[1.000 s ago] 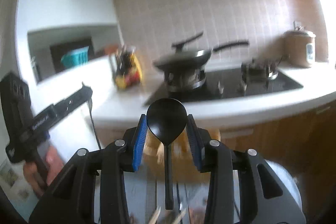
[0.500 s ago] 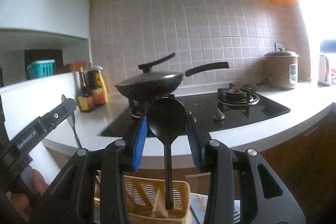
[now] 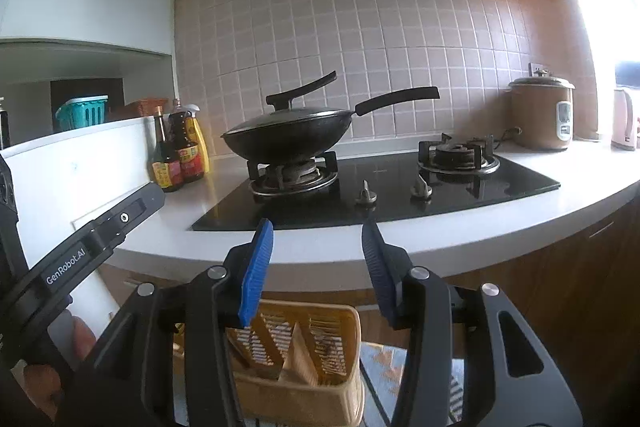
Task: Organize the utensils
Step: 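Lift both spoons and release them into the tan caddy, then lower both tools back to the table and grasp wooden chopsticks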
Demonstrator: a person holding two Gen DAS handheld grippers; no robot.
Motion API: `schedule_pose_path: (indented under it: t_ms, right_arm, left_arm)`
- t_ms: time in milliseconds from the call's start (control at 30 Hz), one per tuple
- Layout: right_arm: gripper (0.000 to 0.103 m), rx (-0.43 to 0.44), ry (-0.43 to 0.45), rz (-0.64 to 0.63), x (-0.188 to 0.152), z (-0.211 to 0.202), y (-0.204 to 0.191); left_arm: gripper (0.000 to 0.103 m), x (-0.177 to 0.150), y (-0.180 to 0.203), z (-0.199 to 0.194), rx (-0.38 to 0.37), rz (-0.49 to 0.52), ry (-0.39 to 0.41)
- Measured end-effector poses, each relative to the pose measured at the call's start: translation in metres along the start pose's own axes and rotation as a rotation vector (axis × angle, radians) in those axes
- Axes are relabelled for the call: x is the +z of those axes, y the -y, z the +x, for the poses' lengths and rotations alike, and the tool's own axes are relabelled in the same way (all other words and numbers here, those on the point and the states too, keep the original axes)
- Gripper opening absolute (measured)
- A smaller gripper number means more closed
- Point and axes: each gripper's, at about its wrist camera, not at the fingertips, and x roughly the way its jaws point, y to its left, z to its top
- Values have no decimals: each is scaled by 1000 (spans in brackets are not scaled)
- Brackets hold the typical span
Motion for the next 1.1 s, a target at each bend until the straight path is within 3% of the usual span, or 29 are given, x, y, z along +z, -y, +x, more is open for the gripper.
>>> schedule_pose_path:
  t_ms: [300, 567, 767, 967, 1100]
  right_arm:
    - [44, 15, -47, 33, 7, -50, 0]
    - [44, 19, -166, 34, 18, -102, -6]
    - [47, -13, -368, 13, 0, -112, -15]
    - [47, -17, -621, 42, -44, -95, -15]
    - [47, -9, -772, 82, -73, -76, -6]
  left_arm:
    - [40, 15, -1, -55, -50, -12, -35]
    - [40, 28, -3, -108, -87, -14, -140]
    - [40, 10, -8, -114, -121, 13, -398]
    - [39, -63, -18, -88, -129, 47, -749]
    - [39, -105, -27, -73, -137, 28, -907]
